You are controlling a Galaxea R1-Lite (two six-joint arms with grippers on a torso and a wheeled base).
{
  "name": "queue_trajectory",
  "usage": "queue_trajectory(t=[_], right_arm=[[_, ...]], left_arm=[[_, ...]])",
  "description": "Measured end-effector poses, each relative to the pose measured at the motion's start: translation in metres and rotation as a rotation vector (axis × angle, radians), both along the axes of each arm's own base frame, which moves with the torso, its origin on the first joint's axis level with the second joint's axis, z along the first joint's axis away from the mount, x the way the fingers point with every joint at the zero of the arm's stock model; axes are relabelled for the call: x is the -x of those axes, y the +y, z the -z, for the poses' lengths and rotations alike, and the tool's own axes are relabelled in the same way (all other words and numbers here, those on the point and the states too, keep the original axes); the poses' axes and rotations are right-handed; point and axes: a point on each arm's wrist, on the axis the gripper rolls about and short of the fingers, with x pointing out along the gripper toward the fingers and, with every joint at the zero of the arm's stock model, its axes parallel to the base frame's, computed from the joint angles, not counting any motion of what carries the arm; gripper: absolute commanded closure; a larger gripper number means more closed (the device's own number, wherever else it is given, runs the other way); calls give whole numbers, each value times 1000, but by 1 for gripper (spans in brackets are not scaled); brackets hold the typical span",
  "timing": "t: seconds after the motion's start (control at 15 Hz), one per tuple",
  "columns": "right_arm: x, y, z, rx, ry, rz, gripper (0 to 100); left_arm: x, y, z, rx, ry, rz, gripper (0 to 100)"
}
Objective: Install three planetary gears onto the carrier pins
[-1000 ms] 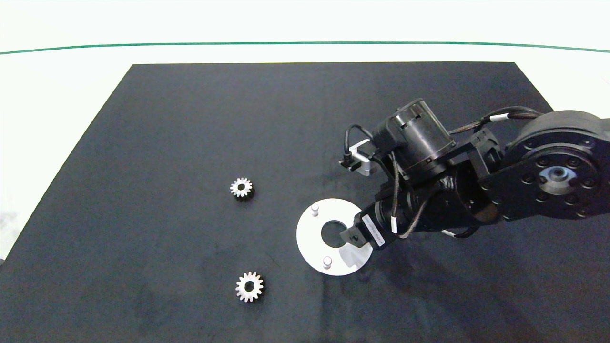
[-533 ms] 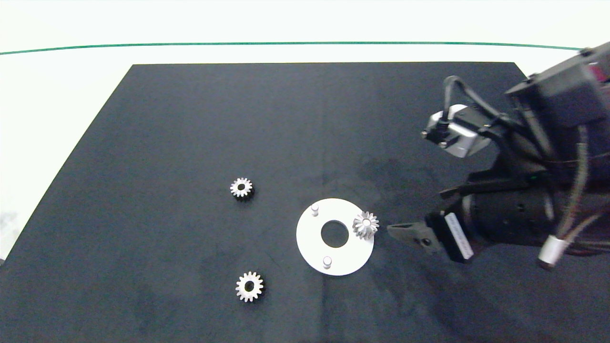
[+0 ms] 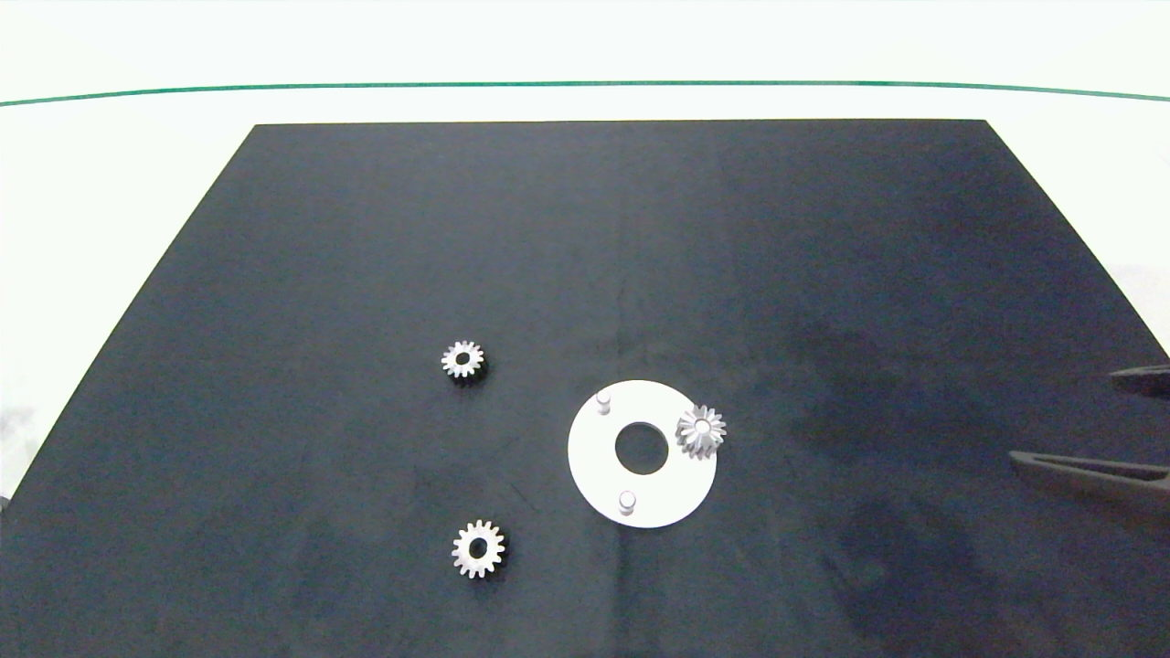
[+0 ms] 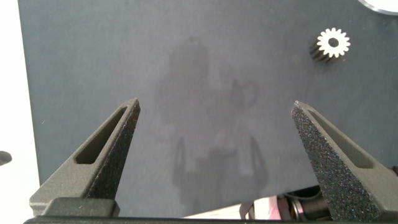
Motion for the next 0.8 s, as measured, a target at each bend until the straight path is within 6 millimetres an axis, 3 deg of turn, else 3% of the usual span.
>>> queue_trajectory(t=[0.4,0.8], right_arm=[[23,-30,15,-18,-20,61,0],[34,-42,16,-29,-36,97,0]], left_arm=[[-32,-3,22,-29,82,57,0],[-44,-7,28,-70,154,127,0]])
